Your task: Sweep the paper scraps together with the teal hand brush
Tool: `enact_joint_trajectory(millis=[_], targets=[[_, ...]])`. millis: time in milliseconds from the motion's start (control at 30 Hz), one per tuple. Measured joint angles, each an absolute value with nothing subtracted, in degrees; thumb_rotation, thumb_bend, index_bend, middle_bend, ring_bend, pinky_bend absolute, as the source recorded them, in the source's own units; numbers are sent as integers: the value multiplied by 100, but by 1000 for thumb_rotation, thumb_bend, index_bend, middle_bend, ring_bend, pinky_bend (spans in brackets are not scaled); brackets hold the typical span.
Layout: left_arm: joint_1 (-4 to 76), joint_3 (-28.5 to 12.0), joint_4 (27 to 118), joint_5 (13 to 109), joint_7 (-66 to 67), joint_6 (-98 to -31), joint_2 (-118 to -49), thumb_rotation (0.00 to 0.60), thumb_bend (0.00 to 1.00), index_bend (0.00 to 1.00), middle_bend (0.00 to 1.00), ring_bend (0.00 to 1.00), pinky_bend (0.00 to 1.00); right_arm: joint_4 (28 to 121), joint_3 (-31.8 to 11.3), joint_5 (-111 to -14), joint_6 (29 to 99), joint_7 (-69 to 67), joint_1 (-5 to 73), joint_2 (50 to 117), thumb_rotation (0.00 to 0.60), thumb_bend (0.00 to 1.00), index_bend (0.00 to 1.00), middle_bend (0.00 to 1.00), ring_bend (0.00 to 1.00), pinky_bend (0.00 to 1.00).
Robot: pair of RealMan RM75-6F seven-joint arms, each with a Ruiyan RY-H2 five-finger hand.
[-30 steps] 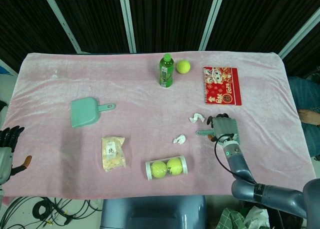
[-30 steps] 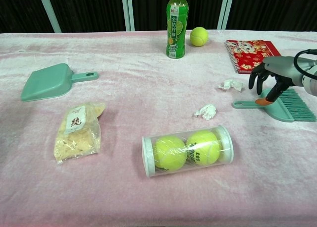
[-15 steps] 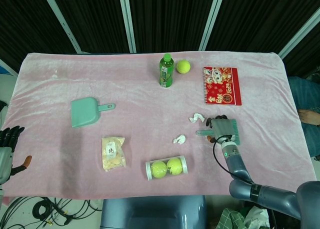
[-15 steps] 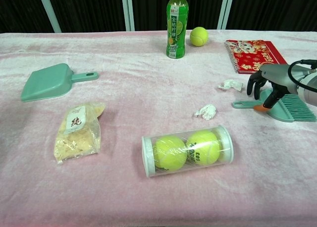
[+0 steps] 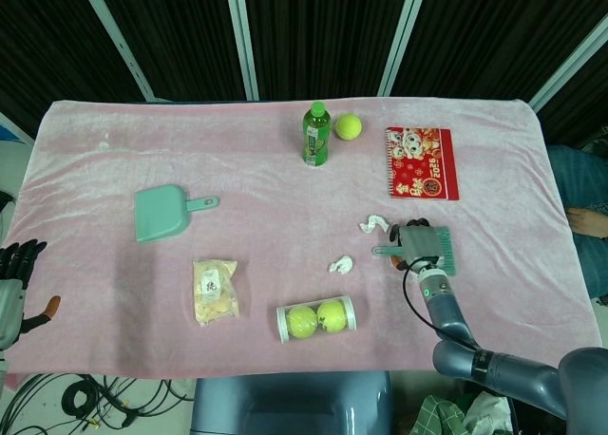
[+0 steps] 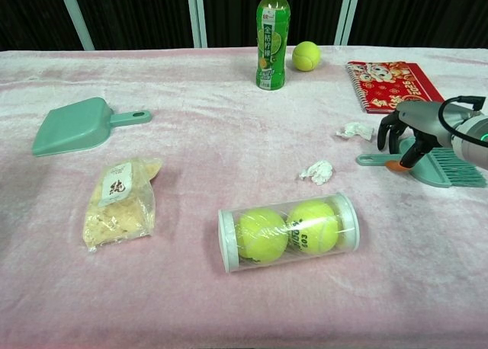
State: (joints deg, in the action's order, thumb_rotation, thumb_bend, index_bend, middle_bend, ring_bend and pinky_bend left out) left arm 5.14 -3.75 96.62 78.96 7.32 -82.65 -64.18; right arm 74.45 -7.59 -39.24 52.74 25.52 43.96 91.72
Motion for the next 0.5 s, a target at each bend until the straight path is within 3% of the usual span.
enact_joint_trajectory(millis=[500], targets=[[518, -366, 9673, 7892, 732, -8248, -6408, 600, 309, 110, 75, 7, 90, 7350, -768, -4062, 5096, 2576, 4320, 9203, 600, 285, 452, 478, 238, 156]])
